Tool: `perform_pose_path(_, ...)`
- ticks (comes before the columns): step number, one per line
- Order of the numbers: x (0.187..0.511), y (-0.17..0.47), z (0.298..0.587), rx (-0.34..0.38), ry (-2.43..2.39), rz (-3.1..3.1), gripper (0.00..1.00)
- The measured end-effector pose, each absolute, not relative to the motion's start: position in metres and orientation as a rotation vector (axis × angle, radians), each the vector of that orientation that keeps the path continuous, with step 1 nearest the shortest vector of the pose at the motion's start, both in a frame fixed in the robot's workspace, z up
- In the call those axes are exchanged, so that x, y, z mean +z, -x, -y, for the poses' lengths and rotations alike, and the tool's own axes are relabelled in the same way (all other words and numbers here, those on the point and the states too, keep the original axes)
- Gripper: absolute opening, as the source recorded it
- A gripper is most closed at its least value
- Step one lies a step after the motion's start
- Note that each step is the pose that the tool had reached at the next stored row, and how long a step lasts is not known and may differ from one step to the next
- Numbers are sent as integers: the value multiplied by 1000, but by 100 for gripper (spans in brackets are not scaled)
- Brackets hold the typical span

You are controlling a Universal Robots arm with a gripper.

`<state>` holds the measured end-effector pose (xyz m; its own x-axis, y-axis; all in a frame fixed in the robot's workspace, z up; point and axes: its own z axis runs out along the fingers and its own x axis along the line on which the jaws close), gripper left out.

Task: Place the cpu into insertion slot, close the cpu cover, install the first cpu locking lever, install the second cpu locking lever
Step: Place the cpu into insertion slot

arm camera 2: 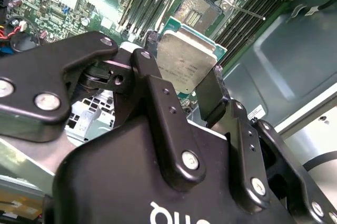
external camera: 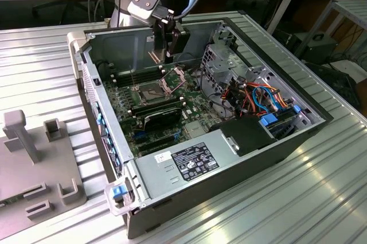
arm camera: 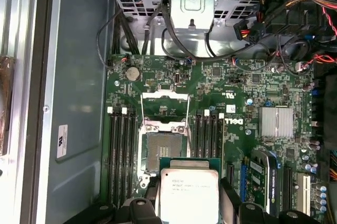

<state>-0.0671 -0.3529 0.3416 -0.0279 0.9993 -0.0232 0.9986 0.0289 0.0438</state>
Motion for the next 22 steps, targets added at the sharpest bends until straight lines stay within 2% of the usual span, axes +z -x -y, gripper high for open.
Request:
perform_pose_path(15,304,60,326,17,-2174,-2208,54)
perform_pose_path(22,286,60,324,16,-2174,-2208,54)
